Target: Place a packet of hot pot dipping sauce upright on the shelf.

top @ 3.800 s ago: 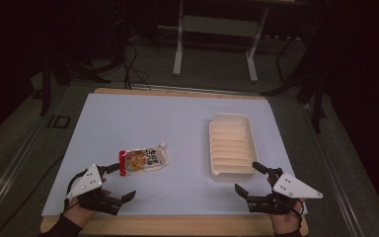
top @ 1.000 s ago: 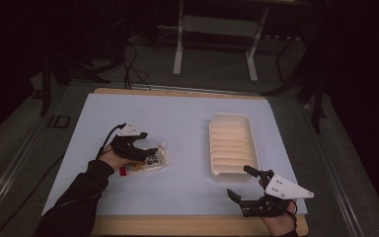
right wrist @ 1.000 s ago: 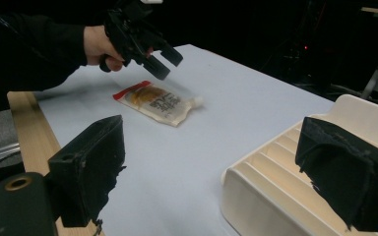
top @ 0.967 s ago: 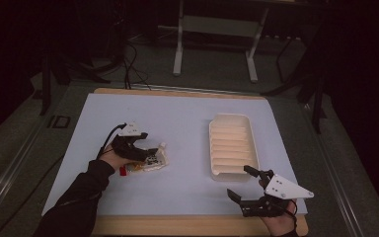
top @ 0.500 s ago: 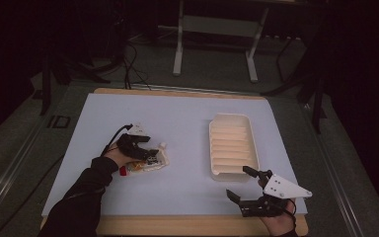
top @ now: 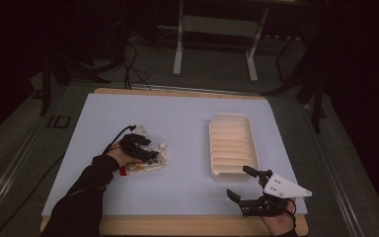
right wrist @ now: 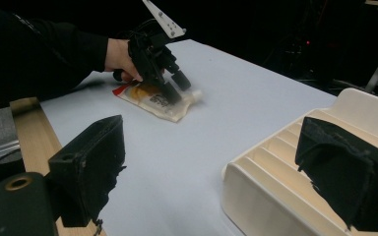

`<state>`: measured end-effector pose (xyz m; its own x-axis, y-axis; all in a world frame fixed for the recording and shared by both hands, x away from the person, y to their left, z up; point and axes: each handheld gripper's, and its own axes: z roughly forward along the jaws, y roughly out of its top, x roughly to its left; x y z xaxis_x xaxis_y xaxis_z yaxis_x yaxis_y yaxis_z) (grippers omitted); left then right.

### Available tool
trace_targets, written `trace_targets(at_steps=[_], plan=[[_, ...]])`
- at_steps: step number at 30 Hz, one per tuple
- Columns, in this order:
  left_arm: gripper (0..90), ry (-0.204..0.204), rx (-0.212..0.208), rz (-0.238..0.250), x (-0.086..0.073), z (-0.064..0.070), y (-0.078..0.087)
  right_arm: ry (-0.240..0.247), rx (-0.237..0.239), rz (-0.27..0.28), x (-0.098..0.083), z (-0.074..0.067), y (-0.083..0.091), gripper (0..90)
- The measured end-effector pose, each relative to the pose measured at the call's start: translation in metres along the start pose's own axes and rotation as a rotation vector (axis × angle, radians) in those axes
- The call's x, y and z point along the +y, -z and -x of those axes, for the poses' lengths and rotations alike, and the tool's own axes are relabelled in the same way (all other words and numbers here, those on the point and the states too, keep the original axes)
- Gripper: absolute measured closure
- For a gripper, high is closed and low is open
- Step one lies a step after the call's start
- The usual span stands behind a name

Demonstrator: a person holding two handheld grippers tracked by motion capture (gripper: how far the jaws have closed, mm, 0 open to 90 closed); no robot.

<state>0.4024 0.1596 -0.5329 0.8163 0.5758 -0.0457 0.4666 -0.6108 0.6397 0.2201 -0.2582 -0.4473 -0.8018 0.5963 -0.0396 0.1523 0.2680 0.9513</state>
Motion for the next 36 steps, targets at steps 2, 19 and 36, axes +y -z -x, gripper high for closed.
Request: trace_targets(at_steps=[2,19,36], plan=[[35.0,-0.013,0.009,-0.027,0.003,0.002,0.000,0.001,0.001,0.000,0.000,0.000,0.000,11.5],[83.6,-0.112,-0.017,-0.151,0.015,0.023,0.005,0.001,0.002,0.004,0.001,0.000,0.001,13.1],[87.5,-0.061,0.044,-0.003,0.015,0.031,0.049,0.017,0.000,0.014,0.003,-0.003,0.001,13.2]])
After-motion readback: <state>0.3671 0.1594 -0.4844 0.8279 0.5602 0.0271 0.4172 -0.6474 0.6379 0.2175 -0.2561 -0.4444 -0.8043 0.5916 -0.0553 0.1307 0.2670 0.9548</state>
